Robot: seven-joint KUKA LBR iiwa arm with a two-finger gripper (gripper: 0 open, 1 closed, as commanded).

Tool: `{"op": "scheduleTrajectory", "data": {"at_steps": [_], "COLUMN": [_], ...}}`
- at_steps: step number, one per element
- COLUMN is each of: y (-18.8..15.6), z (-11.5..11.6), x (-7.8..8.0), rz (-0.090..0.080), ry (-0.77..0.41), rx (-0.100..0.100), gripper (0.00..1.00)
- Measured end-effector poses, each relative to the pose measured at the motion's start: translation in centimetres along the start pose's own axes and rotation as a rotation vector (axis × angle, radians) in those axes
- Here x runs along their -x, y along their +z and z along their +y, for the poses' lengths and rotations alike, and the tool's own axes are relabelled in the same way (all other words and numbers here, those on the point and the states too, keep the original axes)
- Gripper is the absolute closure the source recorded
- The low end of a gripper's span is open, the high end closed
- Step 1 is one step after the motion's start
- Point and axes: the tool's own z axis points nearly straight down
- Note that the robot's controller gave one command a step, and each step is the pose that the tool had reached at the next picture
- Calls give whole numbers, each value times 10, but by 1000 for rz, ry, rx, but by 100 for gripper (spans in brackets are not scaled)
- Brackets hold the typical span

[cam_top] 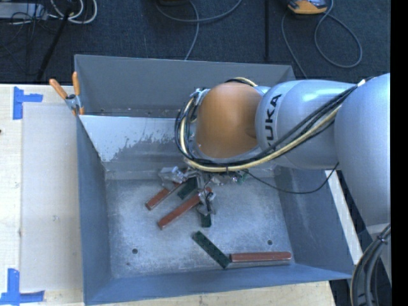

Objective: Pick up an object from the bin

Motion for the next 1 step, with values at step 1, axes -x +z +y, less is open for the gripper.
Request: {"op": "scheduleTrajectory", "data": {"at_steps": [1], "y": [-2], "z": [-1], "x": [1], "rz": [-8], "ry": [4], "rx": [-3], "gripper": [100]}}
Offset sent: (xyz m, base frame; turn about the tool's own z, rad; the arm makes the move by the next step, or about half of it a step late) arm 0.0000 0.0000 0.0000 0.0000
